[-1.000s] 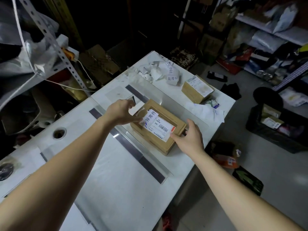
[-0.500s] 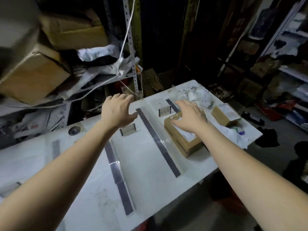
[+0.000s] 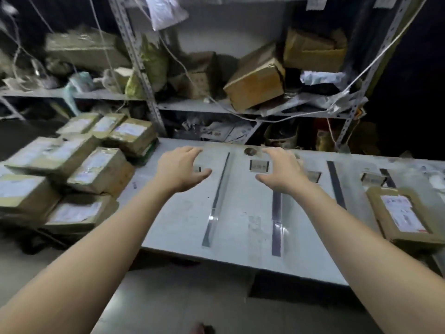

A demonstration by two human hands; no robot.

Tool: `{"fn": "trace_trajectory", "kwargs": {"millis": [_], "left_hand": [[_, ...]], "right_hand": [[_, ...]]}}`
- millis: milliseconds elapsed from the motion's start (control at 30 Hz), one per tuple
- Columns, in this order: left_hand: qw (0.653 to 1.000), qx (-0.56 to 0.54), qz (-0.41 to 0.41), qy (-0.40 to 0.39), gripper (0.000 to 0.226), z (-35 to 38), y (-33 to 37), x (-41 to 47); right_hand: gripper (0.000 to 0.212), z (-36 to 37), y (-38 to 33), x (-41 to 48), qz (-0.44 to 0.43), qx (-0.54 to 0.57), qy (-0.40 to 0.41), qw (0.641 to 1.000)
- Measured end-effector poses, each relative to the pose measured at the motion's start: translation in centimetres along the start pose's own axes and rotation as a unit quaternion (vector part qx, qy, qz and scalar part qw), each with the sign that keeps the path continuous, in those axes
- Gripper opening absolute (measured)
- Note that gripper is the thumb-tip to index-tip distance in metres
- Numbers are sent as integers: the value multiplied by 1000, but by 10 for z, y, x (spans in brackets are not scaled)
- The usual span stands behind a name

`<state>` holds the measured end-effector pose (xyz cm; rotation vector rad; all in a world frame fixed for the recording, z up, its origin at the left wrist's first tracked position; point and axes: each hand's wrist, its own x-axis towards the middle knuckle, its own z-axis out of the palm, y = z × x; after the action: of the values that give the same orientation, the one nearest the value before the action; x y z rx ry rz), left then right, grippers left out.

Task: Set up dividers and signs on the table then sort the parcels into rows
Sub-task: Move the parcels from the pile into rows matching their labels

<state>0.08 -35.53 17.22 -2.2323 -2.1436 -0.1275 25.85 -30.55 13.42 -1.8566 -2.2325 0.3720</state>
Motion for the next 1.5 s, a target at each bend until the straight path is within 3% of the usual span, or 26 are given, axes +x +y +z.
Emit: {"fn": "trace_trajectory", "kwargs": {"millis": [233,533,933,1167,1267,1500], "left_hand": [[994,1,-104,-20,76,-7,-156,-77],[992,-11,-124,-20,76,-8,-338,-125],[978,-58,-197,-35,74,17,-514,-113],[957,-65,-275,-66,60,45,-614,-113],[939,-100,-319,-79,66,62,-650,-118],[914,-201,-334,-109,80,105,-722,-125]], "right_hand": [[78,48,-164,8,-106,-38,-22,993],[76,111,-343,13,-129,-50,-38,990],[74,190,-483,74,-155,5,-68,986],[70,262,-579,112,-200,71,-141,967],[69,284,-608,115,-206,90,-167,960],[76,330,-657,106,-114,134,-178,968]]}}
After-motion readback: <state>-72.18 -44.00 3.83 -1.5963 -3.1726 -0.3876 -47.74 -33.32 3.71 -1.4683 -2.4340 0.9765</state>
